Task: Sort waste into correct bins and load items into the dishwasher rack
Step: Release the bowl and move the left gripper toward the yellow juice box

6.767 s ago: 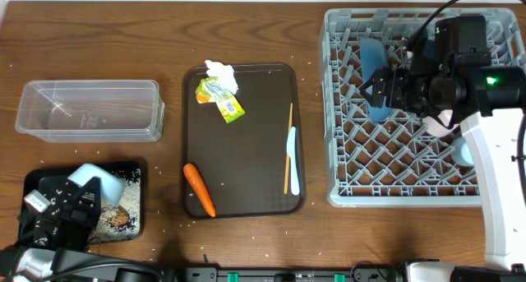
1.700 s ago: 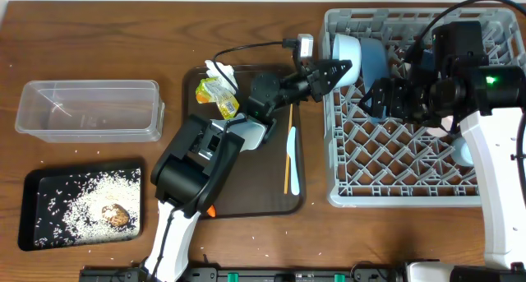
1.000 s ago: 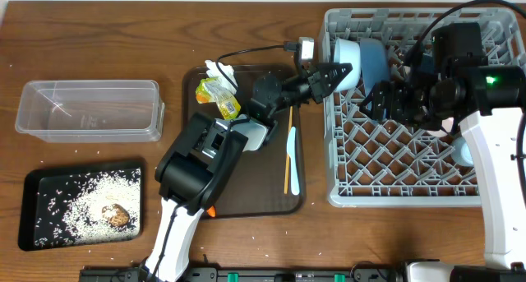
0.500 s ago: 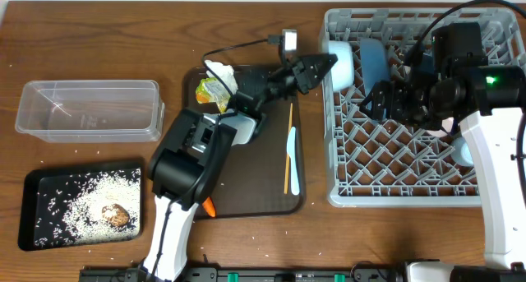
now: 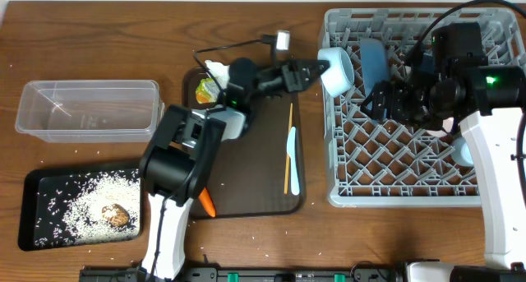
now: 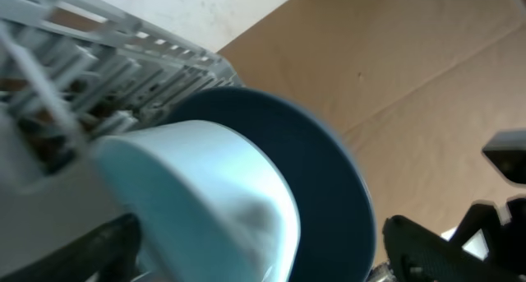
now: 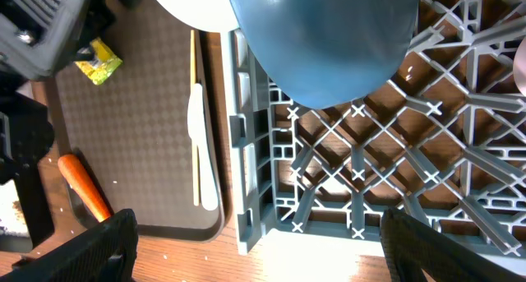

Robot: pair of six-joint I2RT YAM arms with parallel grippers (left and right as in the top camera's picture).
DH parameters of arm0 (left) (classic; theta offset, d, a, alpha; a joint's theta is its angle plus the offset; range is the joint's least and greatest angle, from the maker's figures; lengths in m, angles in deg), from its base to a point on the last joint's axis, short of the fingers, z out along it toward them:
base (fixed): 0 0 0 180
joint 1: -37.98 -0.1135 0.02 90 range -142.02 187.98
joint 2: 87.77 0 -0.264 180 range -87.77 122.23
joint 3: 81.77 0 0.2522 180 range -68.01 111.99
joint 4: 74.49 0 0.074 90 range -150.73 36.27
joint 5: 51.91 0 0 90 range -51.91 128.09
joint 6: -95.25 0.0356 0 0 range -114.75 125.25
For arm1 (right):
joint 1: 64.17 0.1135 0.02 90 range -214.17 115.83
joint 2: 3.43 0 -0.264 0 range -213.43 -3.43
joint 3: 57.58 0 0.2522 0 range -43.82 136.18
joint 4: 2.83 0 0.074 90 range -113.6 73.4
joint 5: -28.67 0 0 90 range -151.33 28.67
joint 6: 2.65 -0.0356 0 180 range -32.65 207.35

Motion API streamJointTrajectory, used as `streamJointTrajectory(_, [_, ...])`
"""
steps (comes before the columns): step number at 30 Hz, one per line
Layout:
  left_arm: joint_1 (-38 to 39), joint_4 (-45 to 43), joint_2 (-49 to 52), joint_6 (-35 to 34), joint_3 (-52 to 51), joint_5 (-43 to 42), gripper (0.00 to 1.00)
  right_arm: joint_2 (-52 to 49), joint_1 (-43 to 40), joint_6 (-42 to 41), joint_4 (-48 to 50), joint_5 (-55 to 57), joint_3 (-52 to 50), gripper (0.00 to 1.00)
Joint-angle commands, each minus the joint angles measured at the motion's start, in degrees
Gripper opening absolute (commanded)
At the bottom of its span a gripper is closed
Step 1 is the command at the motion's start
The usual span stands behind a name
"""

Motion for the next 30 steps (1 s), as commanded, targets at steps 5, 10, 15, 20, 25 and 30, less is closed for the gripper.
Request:
streamJointTrajectory(5, [-5.95, 0.07, -0.66, 0.20, 1.51, -10.27, 0.98, -0.24, -0.42, -0.44, 0.07, 0.35, 0.11, 0.88])
streamJointTrajectory(10, [-10.08, 3.82, -3.74, -0.85, 1.51, -16.02, 0.98, -0.22, -0.42, 0.15, 0.02, 0.35, 0.13, 0.88])
streamJointTrajectory(15, [-12.74, 12.66, -10.67, 1.18, 1.51, -19.69, 0.98, -0.22, -0.42, 0.20, 0.68, 0.35, 0.13, 0.88])
streamJointTrajectory(20, [-13.07, 22.23, -20.28, 5.03, 1.51, -20.13, 0.98, -0.11, -0.42, 0.24, 1.22, 0.07, 0.13, 0.88])
streamJointTrajectory(25, [-13.07, 45.20, -32.28, 18.86, 1.51, -16.00, 0.98, 0.79, -0.42, 0.66, 1.20, 0.09, 0.13, 0.89])
streamJointTrajectory(30, [-11.08, 89.11, -42.32, 41.51, 1.51, 19.23, 0.98, 1.77, -0.42, 0.61, 2.12, 0.04, 0.13, 0.90])
